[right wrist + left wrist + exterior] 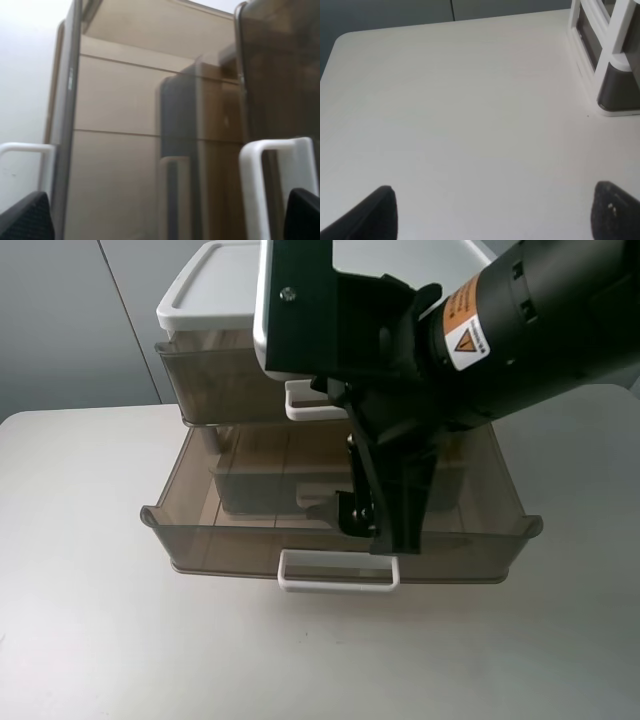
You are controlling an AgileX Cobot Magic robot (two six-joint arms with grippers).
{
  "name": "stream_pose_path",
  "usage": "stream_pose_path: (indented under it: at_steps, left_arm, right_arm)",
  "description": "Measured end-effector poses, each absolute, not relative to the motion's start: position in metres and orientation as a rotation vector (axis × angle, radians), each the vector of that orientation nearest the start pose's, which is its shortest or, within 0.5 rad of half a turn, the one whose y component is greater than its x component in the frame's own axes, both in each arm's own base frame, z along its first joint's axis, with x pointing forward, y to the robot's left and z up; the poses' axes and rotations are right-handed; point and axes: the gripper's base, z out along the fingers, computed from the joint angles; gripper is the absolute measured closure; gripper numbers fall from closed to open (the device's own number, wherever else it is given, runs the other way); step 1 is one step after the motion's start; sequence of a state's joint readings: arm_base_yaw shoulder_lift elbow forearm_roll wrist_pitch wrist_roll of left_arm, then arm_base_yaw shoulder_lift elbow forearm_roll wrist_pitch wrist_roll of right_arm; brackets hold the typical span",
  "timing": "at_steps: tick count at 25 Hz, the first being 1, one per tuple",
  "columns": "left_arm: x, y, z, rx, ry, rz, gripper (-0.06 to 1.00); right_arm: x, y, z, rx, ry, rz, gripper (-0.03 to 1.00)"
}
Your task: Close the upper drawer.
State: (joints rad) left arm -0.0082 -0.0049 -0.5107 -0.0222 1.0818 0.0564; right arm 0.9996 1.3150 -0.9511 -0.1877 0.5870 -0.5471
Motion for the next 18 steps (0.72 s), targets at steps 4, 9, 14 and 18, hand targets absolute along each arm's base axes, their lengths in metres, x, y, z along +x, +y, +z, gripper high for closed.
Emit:
stream_pose_path:
  at_steps: [4,9,14,18]
  left_arm:
    - [-0.008,-0.002,0.279,0.068,2.048,0.003,0.2]
    - [-0.008,-0.002,0.279,0.068,2.048,0.003,0.2]
    - [-0.008,-0.002,0.279,0.068,2.048,0.003,0.2]
    - [-0.008,-0.002,0.279,0.068,2.048,0.003,0.2]
  right_arm:
    - [0.16,0.225,0.293,-1.78,1.563,-0.054,0.27]
    - [0.162,0.225,0.294,-1.783,1.534,-0.086,0.27]
    - [0.165,0.23,0.283,-1.81,1.558,-0.088,0.27]
    - [0.17,0.232,0.276,-1.817,1.592,-0.087,0.27]
